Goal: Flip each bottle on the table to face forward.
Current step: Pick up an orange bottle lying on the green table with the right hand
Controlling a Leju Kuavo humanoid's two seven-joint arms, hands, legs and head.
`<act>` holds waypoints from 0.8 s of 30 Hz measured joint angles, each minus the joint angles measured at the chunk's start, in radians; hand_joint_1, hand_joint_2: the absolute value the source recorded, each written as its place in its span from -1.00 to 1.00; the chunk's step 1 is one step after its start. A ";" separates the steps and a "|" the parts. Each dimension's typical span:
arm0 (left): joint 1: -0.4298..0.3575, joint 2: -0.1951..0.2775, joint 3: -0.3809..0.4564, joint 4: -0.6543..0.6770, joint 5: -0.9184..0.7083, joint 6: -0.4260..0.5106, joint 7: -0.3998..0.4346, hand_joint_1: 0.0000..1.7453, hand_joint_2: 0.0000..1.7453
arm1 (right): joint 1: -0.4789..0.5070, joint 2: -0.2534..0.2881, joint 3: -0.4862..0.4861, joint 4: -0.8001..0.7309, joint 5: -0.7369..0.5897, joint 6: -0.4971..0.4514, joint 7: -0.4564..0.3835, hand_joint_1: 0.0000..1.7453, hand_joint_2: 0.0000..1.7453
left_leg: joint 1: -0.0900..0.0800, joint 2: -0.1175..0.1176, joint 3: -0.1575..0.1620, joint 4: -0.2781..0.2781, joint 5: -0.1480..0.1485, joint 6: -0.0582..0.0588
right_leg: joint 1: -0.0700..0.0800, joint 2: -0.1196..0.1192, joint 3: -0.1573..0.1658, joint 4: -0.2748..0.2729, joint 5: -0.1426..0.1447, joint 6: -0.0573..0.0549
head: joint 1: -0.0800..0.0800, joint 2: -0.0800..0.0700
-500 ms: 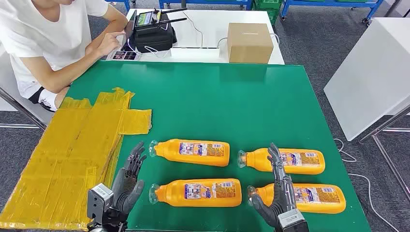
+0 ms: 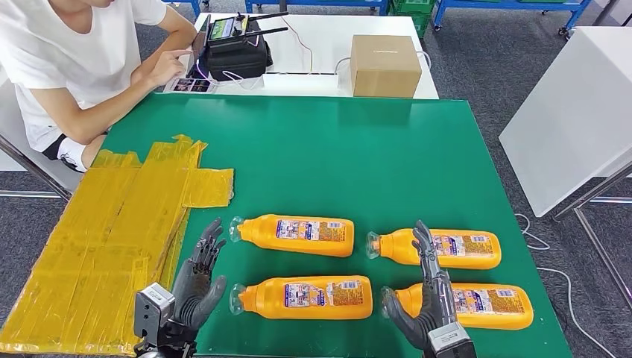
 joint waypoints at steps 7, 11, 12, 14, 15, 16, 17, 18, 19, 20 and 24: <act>0.000 0.000 0.000 0.000 0.000 0.000 0.000 1.00 1.00 | 0.000 0.000 0.000 0.000 0.000 0.000 0.000 0.98 1.00 | 0.000 0.000 0.000 0.000 0.000 0.000 | 0.000 0.000 0.000 0.000 0.000 0.000 | 0.000 0.000; 0.000 0.000 0.000 0.000 0.000 0.000 0.000 1.00 1.00 | 0.000 0.000 0.000 0.000 0.000 0.000 0.000 1.00 1.00 | 0.000 0.000 0.000 0.000 0.000 0.000 | 0.000 0.000 0.000 0.000 0.000 0.000 | 0.000 0.000; 0.000 0.000 0.000 0.000 0.000 0.000 0.000 1.00 1.00 | 0.000 0.000 0.000 0.000 0.000 0.000 0.000 1.00 1.00 | 0.000 0.000 0.000 0.000 0.000 0.000 | 0.000 0.000 0.000 0.000 0.000 0.000 | 0.000 0.000; 0.000 0.000 0.000 0.000 0.000 0.000 0.000 1.00 1.00 | 0.000 0.000 0.000 0.000 0.000 0.000 0.000 1.00 1.00 | 0.000 0.000 0.000 0.000 0.000 0.000 | 0.000 0.000 0.000 0.000 0.000 0.000 | 0.000 0.000; 0.000 0.000 0.000 0.000 0.000 0.000 0.000 1.00 1.00 | 0.000 0.000 0.000 0.000 0.000 0.000 0.000 1.00 1.00 | 0.000 0.000 0.000 0.000 0.000 0.000 | 0.000 0.000 0.000 0.000 0.000 0.000 | 0.000 0.000; 0.000 0.000 0.000 0.000 0.000 0.000 0.000 1.00 1.00 | 0.000 0.000 0.000 0.000 0.000 0.000 0.000 1.00 1.00 | 0.000 0.000 0.000 0.000 0.000 0.000 | 0.000 0.000 0.000 0.000 0.000 0.000 | 0.000 0.000; 0.000 0.000 0.000 0.000 0.000 0.000 0.000 1.00 1.00 | 0.000 0.000 0.000 0.000 0.000 0.000 0.000 1.00 1.00 | 0.000 0.000 0.000 0.000 0.000 0.000 | 0.000 0.000 0.000 0.000 0.000 0.000 | 0.000 0.000; 0.000 0.000 0.000 0.000 0.000 0.000 0.000 1.00 1.00 | 0.000 0.000 0.000 0.000 0.000 0.000 0.000 1.00 1.00 | 0.000 0.000 0.000 0.000 0.000 0.000 | 0.000 0.000 0.000 0.000 0.000 0.000 | 0.000 0.000; 0.000 0.000 0.000 0.000 0.000 0.000 0.000 1.00 1.00 | 0.000 0.000 0.000 0.000 0.000 0.000 0.000 1.00 1.00 | 0.000 0.000 0.000 0.000 0.000 0.000 | 0.000 0.000 0.000 0.000 0.000 0.000 | 0.000 0.000; 0.000 0.000 0.000 0.000 0.000 0.000 0.000 1.00 1.00 | 0.000 0.000 0.000 0.000 0.000 0.000 0.000 1.00 1.00 | 0.000 0.000 0.000 0.000 0.000 0.000 | 0.000 0.000 0.000 0.000 0.000 0.000 | 0.000 0.000; -0.009 -0.007 -0.004 -0.001 -0.055 0.057 -0.064 1.00 1.00 | -0.014 0.017 0.006 0.004 0.005 -0.006 -0.051 1.00 1.00 | 0.000 0.000 -0.001 0.000 0.000 0.000 | 0.000 0.000 -0.001 0.000 0.000 0.000 | 0.000 0.000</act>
